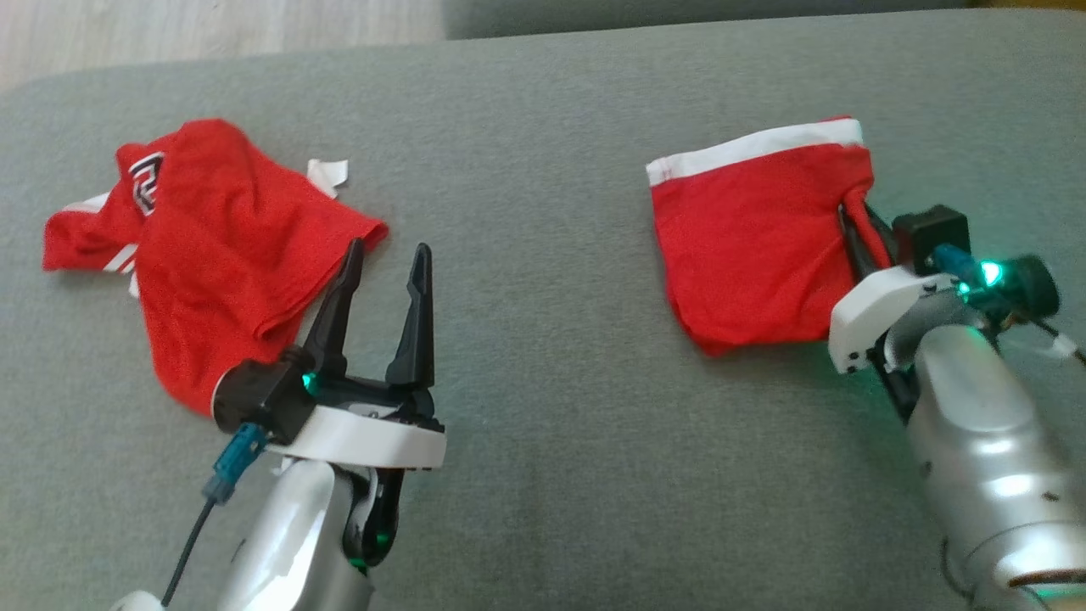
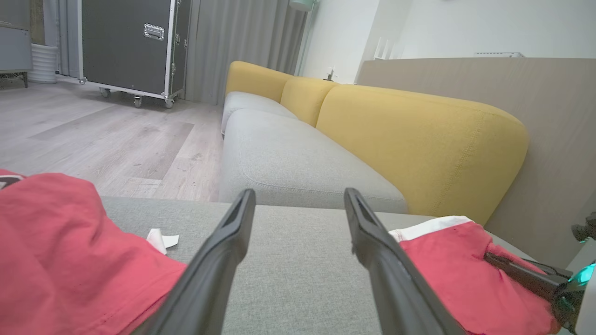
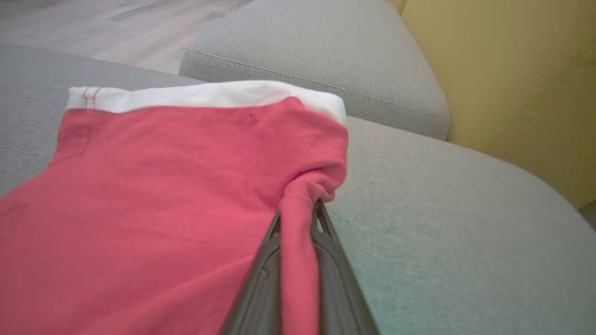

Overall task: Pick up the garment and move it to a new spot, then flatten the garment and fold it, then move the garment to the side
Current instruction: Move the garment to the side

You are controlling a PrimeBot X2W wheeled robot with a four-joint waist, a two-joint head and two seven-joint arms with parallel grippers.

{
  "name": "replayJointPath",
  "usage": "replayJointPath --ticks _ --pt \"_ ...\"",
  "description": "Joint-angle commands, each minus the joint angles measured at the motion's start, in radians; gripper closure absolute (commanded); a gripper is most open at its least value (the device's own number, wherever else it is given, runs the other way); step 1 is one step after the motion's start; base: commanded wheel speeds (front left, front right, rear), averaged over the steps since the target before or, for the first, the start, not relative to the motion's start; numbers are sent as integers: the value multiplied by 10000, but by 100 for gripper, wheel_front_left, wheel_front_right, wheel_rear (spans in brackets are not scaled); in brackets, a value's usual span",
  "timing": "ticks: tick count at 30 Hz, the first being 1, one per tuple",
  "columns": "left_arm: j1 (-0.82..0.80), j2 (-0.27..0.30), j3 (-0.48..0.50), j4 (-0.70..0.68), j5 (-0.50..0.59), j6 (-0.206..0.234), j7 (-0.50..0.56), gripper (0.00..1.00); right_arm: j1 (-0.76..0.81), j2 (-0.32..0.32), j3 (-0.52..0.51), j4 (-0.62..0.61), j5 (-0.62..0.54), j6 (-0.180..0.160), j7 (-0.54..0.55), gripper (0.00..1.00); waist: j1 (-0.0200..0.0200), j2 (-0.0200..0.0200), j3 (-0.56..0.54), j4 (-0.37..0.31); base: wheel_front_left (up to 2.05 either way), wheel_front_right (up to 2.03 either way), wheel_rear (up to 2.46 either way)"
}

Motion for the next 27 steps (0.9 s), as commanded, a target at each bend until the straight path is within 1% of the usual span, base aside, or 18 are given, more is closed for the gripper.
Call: replayJointPath --ticks 1,3,7,8,14,21,25,27 --pt "-132 72 359 -313 -63 21 -78 0 -505 -252 567 -284 -112 -9 -206 100 1 0 -150 -211 0 0 0" --pt "-109 72 382 -350 -85 30 -78 0 -596 -602 1078 -130 -116 -9 -155 100 1 0 -183 -310 0 0 0" --pt "-129 72 383 -402 -106 32 -78 0 -809 -1541 1992 320 140 -9 -10 100 1 0 -103 -392 0 0 0" --pt "-129 72 383 -402 -106 32 -78 0 -809 -1541 1992 320 140 -9 -10 100 1 0 -103 -392 0 0 0" --pt "-337 72 326 -504 -76 2 -78 0 -1227 -3186 2886 964 710 -9 110 100 1 0 339 -293 0 0 0" --pt "-702 72 261 -519 4 -51 -78 0 -1766 -4666 3172 1486 1206 -9 357 100 1 0 1007 -47 0 0 0" --pt "-874 72 185 -514 3 -77 -78 0 -1979 -5215 3015 1650 1304 -9 565 100 1 0 1287 109 0 0 0" --pt "-936 72 174 -498 14 -86 -78 0 -2085 -5510 2780 1730 1294 -9 727 100 1 0 1430 182 0 0 0"
